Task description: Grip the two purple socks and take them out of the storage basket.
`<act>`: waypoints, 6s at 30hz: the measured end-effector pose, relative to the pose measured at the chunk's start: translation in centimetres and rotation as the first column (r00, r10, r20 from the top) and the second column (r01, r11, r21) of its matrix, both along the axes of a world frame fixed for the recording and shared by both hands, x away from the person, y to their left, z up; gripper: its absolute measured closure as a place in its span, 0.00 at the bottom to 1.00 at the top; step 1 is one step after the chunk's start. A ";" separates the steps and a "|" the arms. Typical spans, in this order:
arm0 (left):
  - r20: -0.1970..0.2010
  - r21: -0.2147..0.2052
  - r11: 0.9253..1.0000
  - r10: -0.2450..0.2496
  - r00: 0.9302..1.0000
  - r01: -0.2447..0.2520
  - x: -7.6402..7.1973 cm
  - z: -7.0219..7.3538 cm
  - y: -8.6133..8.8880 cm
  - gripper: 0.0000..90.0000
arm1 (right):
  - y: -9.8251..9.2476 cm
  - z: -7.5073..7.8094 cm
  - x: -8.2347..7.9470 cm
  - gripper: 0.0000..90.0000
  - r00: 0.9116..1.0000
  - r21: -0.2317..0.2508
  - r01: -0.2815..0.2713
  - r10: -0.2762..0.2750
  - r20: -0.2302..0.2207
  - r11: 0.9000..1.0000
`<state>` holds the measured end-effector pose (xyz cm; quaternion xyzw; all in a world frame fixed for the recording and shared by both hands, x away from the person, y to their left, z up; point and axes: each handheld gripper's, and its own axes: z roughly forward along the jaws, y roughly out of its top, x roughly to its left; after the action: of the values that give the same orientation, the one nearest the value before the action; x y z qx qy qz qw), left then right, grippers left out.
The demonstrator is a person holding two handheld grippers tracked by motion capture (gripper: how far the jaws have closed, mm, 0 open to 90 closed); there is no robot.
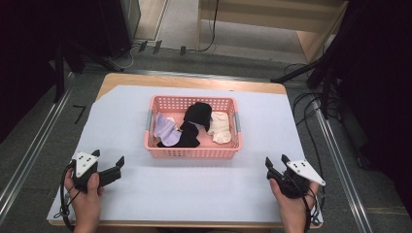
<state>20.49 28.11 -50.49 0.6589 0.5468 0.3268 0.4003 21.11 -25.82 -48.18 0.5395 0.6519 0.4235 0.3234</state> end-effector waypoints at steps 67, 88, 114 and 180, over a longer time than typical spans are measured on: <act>-0.010 -0.005 1.000 -0.004 1.000 0.004 0.1 0.0 0.1 0.16 | 25.5 2.2 8.8 0.65 0.927 0.071 -0.368 0.371 -0.045 0.927; -0.011 -0.008 1.000 -0.002 1.000 0.002 0.1 0.0 0.1 0.16 | 29.3 1.8 10.7 0.49 0.887 0.056 -0.403 0.405 -0.222 0.914; -0.013 -0.012 1.000 -0.007 1.000 0.007 0.1 0.0 0.1 0.17 | 28.2 2.5 12.1 0.97 0.863 0.163 -0.313 0.351 -0.364 0.936; -0.009 0.005 1.000 -0.010 1.000 0.010 0.1 0.0 -0.1 0.17 | 1.8 3.6 8.2 0.99 0.975 0.248 0.089 -0.135 0.175 0.965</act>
<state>20.55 28.04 -50.48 0.6639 0.5446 0.3230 0.3978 29.27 -23.99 -44.61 0.5676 0.5304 0.5295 0.3407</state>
